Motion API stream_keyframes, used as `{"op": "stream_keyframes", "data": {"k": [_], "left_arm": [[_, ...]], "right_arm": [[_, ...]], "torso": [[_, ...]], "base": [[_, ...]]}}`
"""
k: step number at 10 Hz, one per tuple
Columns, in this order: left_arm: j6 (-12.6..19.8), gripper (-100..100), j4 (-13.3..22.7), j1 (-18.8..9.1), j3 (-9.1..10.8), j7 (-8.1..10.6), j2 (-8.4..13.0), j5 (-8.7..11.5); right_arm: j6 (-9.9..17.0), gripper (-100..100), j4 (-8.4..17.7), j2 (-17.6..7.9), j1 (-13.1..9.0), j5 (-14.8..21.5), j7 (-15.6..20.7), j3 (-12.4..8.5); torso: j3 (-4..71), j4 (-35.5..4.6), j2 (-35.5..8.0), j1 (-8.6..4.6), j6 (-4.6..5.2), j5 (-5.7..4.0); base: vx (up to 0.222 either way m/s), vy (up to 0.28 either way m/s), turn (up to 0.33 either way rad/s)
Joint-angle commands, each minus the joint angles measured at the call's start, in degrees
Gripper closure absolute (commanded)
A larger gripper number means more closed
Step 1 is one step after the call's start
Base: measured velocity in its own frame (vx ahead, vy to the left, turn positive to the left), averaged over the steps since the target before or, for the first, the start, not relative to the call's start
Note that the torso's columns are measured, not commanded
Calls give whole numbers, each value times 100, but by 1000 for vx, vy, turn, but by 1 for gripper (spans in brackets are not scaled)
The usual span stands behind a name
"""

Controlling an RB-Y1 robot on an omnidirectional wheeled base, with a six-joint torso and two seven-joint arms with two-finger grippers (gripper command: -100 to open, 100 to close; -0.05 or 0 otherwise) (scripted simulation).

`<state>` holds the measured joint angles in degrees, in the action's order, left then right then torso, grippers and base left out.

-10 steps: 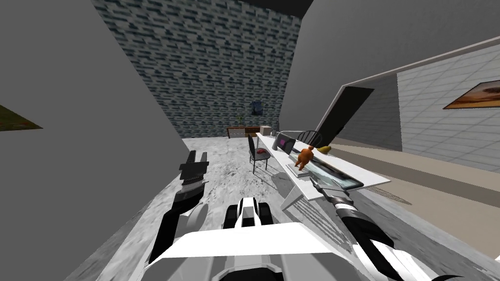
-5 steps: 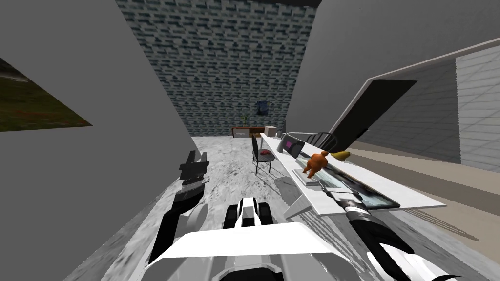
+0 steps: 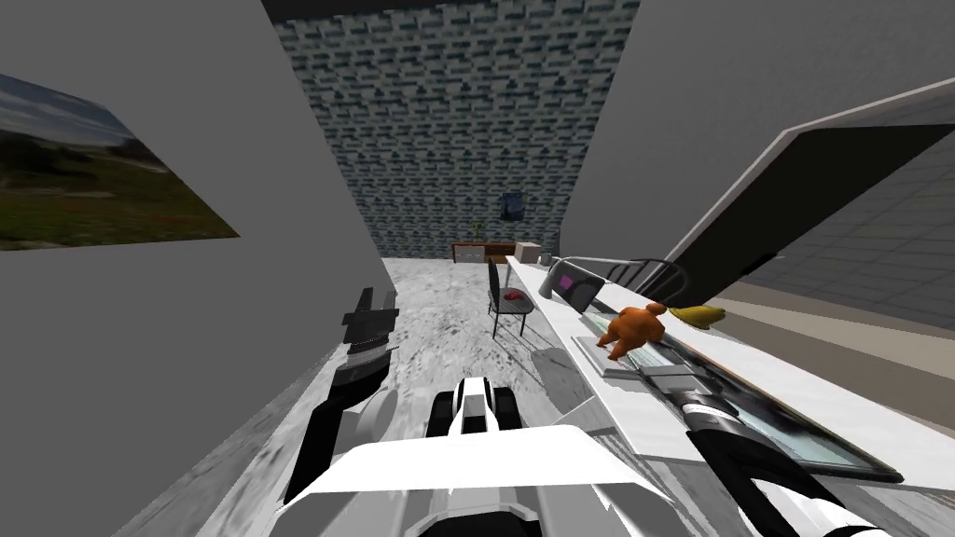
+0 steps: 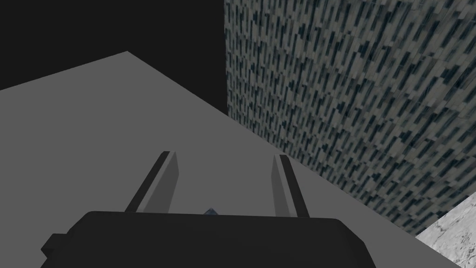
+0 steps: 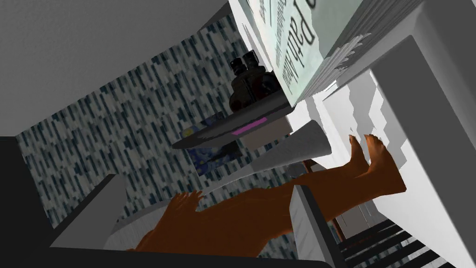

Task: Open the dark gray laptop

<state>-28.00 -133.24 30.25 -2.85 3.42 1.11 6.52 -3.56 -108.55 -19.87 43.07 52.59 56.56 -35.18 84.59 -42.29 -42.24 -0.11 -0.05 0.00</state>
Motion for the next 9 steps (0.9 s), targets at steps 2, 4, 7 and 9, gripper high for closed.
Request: {"op": "stream_keyframes", "data": {"k": [2,4,7,9], "left_arm": [[0,0,0,0,0,0,0,0],[0,0,0,0,0,0,0,0],[0,0,0,1,1,0,0,0],[0,0,0,0,1,0,0,0]], "right_arm": [[150,-100,82,-68,-16,512,477,-149],[218,-100,142,-135,-17,798,743,-256],[341,-100,244,-286,-20,1297,1231,-454],[396,-100,286,-368,-20,1575,1470,-543]], "torso": [[1,1,2,0,-2,-2],[2,2,4,12,2,1],[1,1,0,6,2,1],[9,4,13,0,-6,0]], "base": [[41,-71,199],[52,-65,185],[33,-64,208],[51,-97,203]]}}
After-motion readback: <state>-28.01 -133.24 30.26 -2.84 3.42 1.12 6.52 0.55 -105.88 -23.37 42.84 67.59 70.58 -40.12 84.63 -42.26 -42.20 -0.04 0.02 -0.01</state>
